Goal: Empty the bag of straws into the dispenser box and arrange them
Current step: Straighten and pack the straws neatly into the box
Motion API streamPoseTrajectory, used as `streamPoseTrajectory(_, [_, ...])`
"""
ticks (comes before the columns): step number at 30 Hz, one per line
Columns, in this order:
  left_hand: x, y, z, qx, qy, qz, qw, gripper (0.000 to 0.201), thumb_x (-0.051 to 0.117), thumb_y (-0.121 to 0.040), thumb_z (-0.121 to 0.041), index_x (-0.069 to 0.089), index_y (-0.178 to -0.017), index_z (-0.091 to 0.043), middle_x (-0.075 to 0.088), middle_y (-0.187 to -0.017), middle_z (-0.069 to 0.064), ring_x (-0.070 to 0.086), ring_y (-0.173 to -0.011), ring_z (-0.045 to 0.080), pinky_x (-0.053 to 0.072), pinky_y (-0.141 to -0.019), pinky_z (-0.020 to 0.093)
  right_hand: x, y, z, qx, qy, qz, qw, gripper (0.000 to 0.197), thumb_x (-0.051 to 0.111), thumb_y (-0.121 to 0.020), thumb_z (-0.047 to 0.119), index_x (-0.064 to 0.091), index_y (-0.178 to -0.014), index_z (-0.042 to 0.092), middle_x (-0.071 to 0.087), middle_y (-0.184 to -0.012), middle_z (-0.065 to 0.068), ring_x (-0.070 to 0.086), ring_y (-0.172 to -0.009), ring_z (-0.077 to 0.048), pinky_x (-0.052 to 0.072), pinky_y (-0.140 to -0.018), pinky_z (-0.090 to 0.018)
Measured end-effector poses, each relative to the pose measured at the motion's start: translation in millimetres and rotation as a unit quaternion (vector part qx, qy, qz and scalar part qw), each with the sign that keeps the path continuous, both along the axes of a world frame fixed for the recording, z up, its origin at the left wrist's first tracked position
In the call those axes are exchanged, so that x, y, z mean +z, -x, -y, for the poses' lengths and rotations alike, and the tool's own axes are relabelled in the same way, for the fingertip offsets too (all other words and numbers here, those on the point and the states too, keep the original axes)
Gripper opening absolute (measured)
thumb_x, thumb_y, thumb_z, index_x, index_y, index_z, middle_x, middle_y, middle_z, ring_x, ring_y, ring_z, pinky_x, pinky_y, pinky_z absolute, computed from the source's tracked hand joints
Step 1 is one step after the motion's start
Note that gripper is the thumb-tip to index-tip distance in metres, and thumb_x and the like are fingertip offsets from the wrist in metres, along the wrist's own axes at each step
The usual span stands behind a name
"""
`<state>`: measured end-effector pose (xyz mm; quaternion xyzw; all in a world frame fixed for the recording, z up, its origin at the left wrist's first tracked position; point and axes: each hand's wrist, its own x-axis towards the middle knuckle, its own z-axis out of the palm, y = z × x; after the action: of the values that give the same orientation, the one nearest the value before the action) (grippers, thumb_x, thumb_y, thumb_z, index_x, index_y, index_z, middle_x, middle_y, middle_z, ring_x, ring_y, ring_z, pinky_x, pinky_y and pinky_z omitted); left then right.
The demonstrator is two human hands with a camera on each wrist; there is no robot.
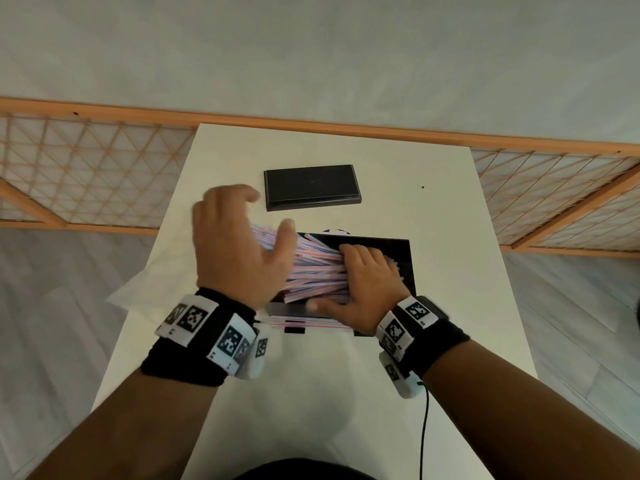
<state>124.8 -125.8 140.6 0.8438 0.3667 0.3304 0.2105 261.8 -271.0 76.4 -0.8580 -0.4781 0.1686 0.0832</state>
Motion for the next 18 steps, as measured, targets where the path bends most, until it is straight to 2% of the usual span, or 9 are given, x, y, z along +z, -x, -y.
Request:
streamPoseTrajectory(2, [-3.2,0.5,-5.5,0.066,0.174,0.083,0.979,0.063,0.066,-0.084,-0.042,0.049,-0.132,-0.005,0.052,-0.134,0.010,0.049,-0.122,0.025,0.038,-0.102,0.037,-2.0,-3.9,1.4,0.003,0.035,0.015,0.999,0.121,0.029,-0.054,0.103,0.032,-0.144,0.022,0.045,-0.143,0.001,0.041,-0.131,-0.026,0.028,-0.113,-0.055])
streamPoseTrajectory(4, [-10.8,-5.9,-7.1,0.120,0.396,0.156,0.897,0.078,0.066,-0.081,-0.053,0.041,-0.142,-0.009,0.049,-0.138,0.007,0.047,-0.132,0.027,0.037,-0.107,0.037,-4.4,-4.6,-0.1,0.005,0.059,0.028,0.998,0.121,0.025,-0.054,0.103,0.033,-0.143,0.022,0.046,-0.140,0.000,0.043,-0.129,-0.028,0.028,-0.112,-0.056])
streamPoseTrajectory(5, [-16.4,-9.0,-6.2,0.139,0.466,0.181,0.855,0.089,0.066,-0.074,-0.061,0.040,-0.142,-0.009,0.051,-0.134,0.008,0.048,-0.132,0.030,0.038,-0.108,0.038,-4.2,-3.5,-1.4,0.008,0.070,0.038,0.997,0.119,0.023,-0.055,0.103,0.035,-0.142,0.022,0.048,-0.136,-0.002,0.045,-0.125,-0.029,0.030,-0.110,-0.055])
streamPoseTrajectory(6, [-21.8,-10.5,-4.5,0.144,0.499,0.185,0.834,0.098,0.063,-0.068,-0.067,0.040,-0.143,-0.008,0.054,-0.132,0.011,0.050,-0.131,0.033,0.039,-0.109,0.041,-3.3,-2.0,-2.8,0.015,0.078,0.052,0.996,0.117,0.021,-0.057,0.102,0.037,-0.140,0.022,0.050,-0.131,-0.003,0.047,-0.121,-0.030,0.033,-0.108,-0.054])
streamPoseTrajectory(7, [-26.6,-11.2,-1.7,0.138,0.507,0.177,0.832,0.099,0.061,-0.068,-0.068,0.040,-0.143,-0.008,0.055,-0.132,0.013,0.051,-0.129,0.034,0.040,-0.108,0.043,-2.2,-0.5,-4.1,0.024,0.082,0.066,0.994,0.113,0.020,-0.059,0.101,0.040,-0.137,0.022,0.051,-0.127,-0.003,0.048,-0.117,-0.030,0.036,-0.104,-0.052])
streamPoseTrajectory(9, [-29.0,-13.3,1.6,0.131,0.495,0.182,0.840,0.081,0.059,-0.078,-0.061,0.043,-0.141,-0.013,0.057,-0.126,0.005,0.056,-0.119,0.027,0.042,-0.105,0.040,0.2,1.8,-5.8,0.035,0.079,0.075,0.993,0.106,0.021,-0.062,0.099,0.045,-0.130,0.022,0.051,-0.120,-0.003,0.048,-0.111,-0.029,0.040,-0.097,-0.049])
streamPoseTrajectory(12, [-27.4,-17.4,-2.9,0.135,0.493,0.240,0.825,0.063,0.062,-0.074,-0.056,0.048,-0.126,-0.022,0.059,-0.108,-0.006,0.061,-0.100,0.018,0.049,-0.101,0.042,0.2,3.3,-7.4,0.021,0.072,0.065,0.995,0.102,0.024,-0.063,0.099,0.048,-0.123,0.020,0.051,-0.116,-0.004,0.049,-0.108,-0.029,0.042,-0.095,-0.048])
streamPoseTrajectory(15, [-27.5,-19.8,-4.9,0.158,0.518,0.254,0.801,0.071,0.070,-0.064,-0.061,0.050,-0.120,-0.023,0.063,-0.118,0.007,0.067,-0.100,0.026,0.055,-0.099,0.053,-0.3,9.6,-12.4,0.005,0.067,0.040,0.997,0.102,0.023,-0.063,0.098,0.046,-0.120,0.017,0.054,-0.118,-0.006,0.052,-0.109,-0.029,0.043,-0.097,-0.049])
streamPoseTrajectory(18, [-28.9,-17.6,-2.4,0.168,0.510,0.291,0.792,0.067,0.071,-0.069,-0.052,0.049,-0.124,-0.021,0.061,-0.115,0.003,0.067,-0.091,0.020,0.058,-0.091,0.047,-1.6,15.7,-18.8,-0.007,0.028,0.031,0.999,0.095,0.019,-0.067,0.094,0.045,-0.118,0.017,0.053,-0.116,-0.006,0.052,-0.105,-0.029,0.044,-0.091,-0.045])
